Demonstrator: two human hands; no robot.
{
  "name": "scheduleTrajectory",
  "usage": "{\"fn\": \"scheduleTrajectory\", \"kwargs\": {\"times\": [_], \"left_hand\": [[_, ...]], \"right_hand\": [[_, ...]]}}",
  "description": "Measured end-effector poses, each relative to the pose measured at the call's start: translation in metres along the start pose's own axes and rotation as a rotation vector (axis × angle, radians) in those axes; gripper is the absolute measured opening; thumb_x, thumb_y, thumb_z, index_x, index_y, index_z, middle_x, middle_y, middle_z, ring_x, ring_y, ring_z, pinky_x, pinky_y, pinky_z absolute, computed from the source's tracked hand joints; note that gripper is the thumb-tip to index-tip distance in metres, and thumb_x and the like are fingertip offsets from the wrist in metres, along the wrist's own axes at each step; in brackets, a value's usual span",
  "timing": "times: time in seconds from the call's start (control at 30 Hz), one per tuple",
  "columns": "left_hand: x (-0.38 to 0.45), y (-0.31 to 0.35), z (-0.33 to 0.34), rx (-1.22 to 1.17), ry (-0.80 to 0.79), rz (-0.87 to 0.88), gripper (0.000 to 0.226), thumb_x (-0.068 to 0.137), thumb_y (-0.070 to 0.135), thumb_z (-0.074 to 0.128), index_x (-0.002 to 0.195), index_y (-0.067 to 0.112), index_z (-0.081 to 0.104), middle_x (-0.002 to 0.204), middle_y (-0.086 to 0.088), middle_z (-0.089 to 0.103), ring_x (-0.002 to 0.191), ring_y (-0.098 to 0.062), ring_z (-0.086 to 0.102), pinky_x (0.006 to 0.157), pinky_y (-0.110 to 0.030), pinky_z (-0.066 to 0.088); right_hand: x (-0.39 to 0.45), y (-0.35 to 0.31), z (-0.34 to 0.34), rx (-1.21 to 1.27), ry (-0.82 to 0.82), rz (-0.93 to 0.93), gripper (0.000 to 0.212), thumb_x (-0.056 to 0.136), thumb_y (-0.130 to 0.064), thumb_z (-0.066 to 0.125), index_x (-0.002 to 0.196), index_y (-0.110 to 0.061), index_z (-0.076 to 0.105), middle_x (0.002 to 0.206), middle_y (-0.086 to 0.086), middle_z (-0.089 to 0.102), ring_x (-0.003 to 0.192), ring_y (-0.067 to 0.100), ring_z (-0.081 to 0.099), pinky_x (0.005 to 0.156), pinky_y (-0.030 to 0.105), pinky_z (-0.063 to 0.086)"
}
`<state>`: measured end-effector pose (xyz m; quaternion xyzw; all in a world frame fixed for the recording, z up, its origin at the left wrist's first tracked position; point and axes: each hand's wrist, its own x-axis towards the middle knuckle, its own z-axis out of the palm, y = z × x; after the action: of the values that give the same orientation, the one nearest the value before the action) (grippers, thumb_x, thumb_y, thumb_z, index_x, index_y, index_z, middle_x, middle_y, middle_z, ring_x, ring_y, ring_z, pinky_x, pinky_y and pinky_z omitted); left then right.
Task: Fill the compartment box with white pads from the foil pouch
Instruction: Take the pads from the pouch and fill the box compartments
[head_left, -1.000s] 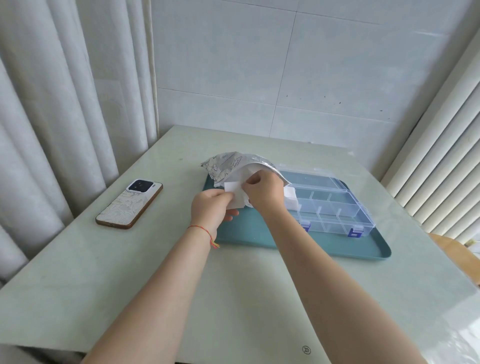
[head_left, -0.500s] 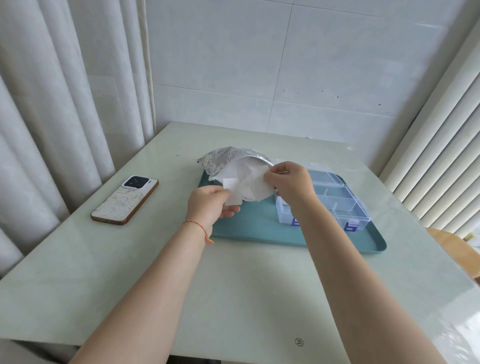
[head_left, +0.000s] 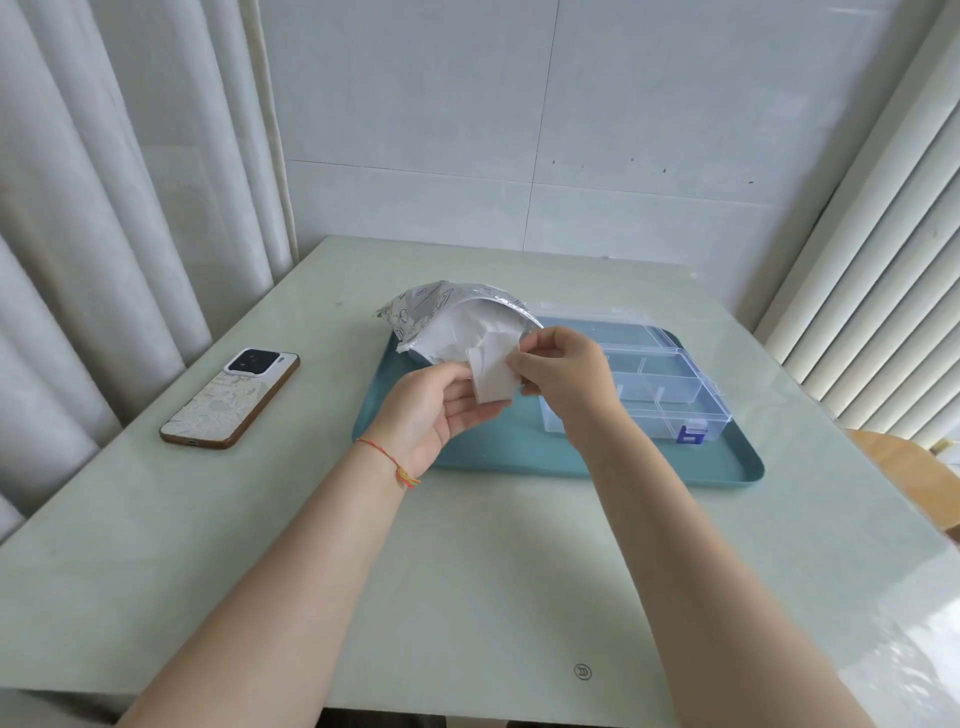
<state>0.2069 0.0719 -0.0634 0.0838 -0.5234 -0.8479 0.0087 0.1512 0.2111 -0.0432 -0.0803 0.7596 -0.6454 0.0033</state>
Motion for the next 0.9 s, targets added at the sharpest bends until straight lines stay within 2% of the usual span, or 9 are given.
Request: {"fn": "scheduleTrajectory", "kwargs": {"times": [0.1, 0.27, 0.37, 0.43, 0.5, 0.6, 0.7, 0.8, 0.9], "left_hand": [[0.0, -0.002, 0.0, 0.007, 0.035, 0.013, 0.025, 0.1, 0.01, 0.045, 0.112, -0.002, 0.065, 0.103, -0.021, 0.072, 0.086, -0.027, 0.072, 0.067, -0.029, 0.06], [0.004, -0.005, -0.006, 0.066, 0.144, 0.02, 0.024, 0.1, 0.007, 0.047, 0.113, -0.005, 0.063, 0.098, -0.022, 0.072, 0.078, -0.03, 0.072, 0.063, -0.029, 0.06], [0.003, -0.001, -0.007, 0.043, 0.105, -0.007, 0.026, 0.1, 0.011, 0.046, 0.113, -0.002, 0.065, 0.098, -0.02, 0.073, 0.08, -0.028, 0.072, 0.065, -0.028, 0.06], [0.002, 0.001, -0.006, 0.005, 0.059, -0.027, 0.029, 0.1, 0.019, 0.046, 0.113, 0.001, 0.066, 0.103, -0.02, 0.073, 0.088, -0.03, 0.071, 0.068, -0.029, 0.06], [0.0, 0.002, -0.006, -0.02, 0.052, -0.023, 0.029, 0.101, 0.022, 0.049, 0.112, 0.001, 0.066, 0.104, -0.021, 0.072, 0.091, -0.033, 0.071, 0.068, -0.029, 0.06], [0.001, 0.0, -0.006, 0.013, 0.088, 0.011, 0.023, 0.099, 0.009, 0.051, 0.108, -0.006, 0.065, 0.103, -0.025, 0.07, 0.083, -0.032, 0.071, 0.062, -0.027, 0.058], [0.004, 0.001, -0.009, 0.016, 0.165, 0.019, 0.023, 0.098, 0.001, 0.043, 0.108, -0.009, 0.062, 0.1, -0.027, 0.068, 0.082, -0.035, 0.069, 0.058, -0.027, 0.058], [0.006, 0.006, -0.015, -0.053, 0.269, -0.016, 0.021, 0.098, 0.003, 0.041, 0.102, -0.002, 0.061, 0.093, -0.024, 0.067, 0.081, -0.036, 0.065, 0.052, -0.029, 0.058], [0.008, 0.009, -0.021, -0.091, 0.315, -0.046, 0.02, 0.096, 0.005, 0.042, 0.093, 0.002, 0.061, 0.085, -0.02, 0.066, 0.076, -0.035, 0.064, 0.053, -0.031, 0.059]], "right_hand": [[-0.002, 0.001, 0.002, -0.041, -0.009, -0.025, 0.015, 0.083, -0.003, 0.067, 0.075, -0.014, 0.061, 0.068, 0.0, 0.065, 0.055, 0.014, 0.057, 0.056, 0.025, 0.049], [-0.001, -0.002, -0.002, -0.129, -0.004, -0.039, 0.012, 0.086, -0.013, 0.068, 0.074, -0.016, 0.066, 0.058, -0.01, 0.062, 0.045, 0.005, 0.05, 0.047, 0.019, 0.039], [-0.003, -0.004, -0.002, -0.172, -0.084, -0.023, 0.007, 0.086, -0.013, 0.067, 0.079, -0.011, 0.068, 0.049, -0.014, 0.059, 0.042, 0.006, 0.047, 0.046, 0.018, 0.037], [-0.003, -0.003, 0.003, -0.227, -0.072, -0.017, 0.006, 0.086, -0.013, 0.067, 0.08, -0.011, 0.067, 0.045, -0.015, 0.057, 0.039, 0.005, 0.045, 0.042, 0.016, 0.037], [-0.003, -0.001, 0.01, -0.267, -0.038, -0.032, 0.009, 0.085, -0.015, 0.067, 0.075, -0.016, 0.065, 0.057, -0.012, 0.062, 0.044, 0.007, 0.048, 0.044, 0.019, 0.037], [-0.001, -0.001, 0.019, -0.346, -0.048, -0.063, 0.015, 0.084, -0.02, 0.068, 0.071, -0.018, 0.062, 0.072, -0.004, 0.067, 0.052, 0.007, 0.049, 0.05, 0.021, 0.037], [0.004, -0.005, 0.026, -0.388, -0.043, -0.057, 0.017, 0.085, -0.022, 0.067, 0.072, -0.012, 0.062, 0.068, -0.003, 0.064, 0.054, 0.011, 0.049, 0.052, 0.022, 0.039], [0.015, -0.01, 0.037, -0.391, -0.002, -0.045, 0.022, 0.082, -0.017, 0.062, 0.083, 0.005, 0.065, 0.066, 0.004, 0.056, 0.059, 0.018, 0.048, 0.057, 0.026, 0.037], [0.026, -0.014, 0.054, -0.451, -0.025, -0.026, 0.025, 0.084, -0.017, 0.059, 0.088, 0.005, 0.069, 0.071, 0.013, 0.065, 0.061, 0.019, 0.047, 0.058, 0.027, 0.039]]}}
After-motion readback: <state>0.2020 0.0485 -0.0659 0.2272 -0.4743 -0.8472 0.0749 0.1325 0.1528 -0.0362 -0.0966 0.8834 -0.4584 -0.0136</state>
